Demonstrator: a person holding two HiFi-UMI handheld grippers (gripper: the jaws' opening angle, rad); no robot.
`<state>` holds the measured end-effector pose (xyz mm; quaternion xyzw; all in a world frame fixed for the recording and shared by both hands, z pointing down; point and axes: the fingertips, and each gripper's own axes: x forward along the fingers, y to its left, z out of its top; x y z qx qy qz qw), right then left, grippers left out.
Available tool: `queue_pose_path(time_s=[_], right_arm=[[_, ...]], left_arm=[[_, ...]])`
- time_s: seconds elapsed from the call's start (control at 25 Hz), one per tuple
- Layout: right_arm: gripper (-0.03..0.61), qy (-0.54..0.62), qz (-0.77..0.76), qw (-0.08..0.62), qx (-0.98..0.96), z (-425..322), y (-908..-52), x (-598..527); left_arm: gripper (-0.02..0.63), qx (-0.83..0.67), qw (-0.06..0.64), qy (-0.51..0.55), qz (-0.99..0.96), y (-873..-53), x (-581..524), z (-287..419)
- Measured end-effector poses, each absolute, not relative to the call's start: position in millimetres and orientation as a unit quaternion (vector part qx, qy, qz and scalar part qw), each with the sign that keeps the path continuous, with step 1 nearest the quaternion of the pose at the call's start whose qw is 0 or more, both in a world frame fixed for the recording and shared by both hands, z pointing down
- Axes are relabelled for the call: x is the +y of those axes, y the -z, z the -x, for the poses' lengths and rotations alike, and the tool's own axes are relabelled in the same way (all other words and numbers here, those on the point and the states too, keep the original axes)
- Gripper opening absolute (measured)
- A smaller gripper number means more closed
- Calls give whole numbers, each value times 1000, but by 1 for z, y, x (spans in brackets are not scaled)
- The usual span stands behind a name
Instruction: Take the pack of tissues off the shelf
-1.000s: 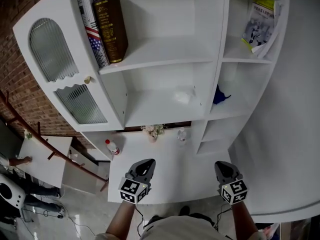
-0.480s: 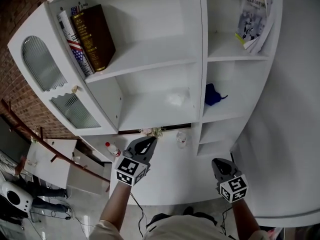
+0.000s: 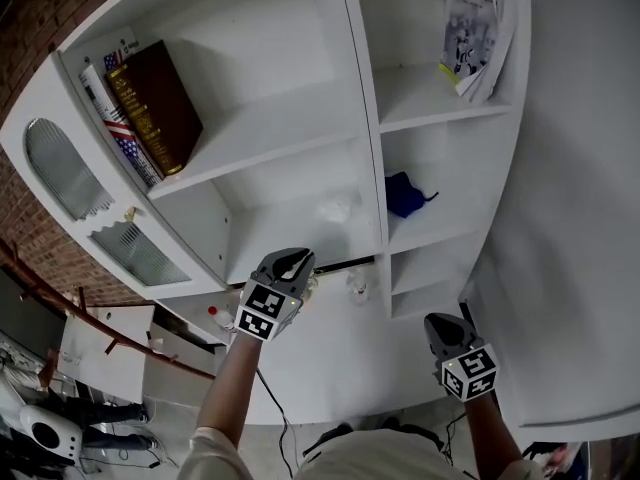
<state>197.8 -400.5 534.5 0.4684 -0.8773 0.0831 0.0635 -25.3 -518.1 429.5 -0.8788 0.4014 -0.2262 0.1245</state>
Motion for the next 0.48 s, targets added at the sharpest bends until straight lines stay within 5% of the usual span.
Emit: queue_pose_path(time_s=[0.4,0.48], right_arm=[[34,-84,-474,66,-874,-190,-533,-418],[34,-84,-469,67,-877,-184,-533,-422]], left_arm=[[32,357,167,287,873,-419,-596,5],[85,347,167,303,872,-420,-611,3]])
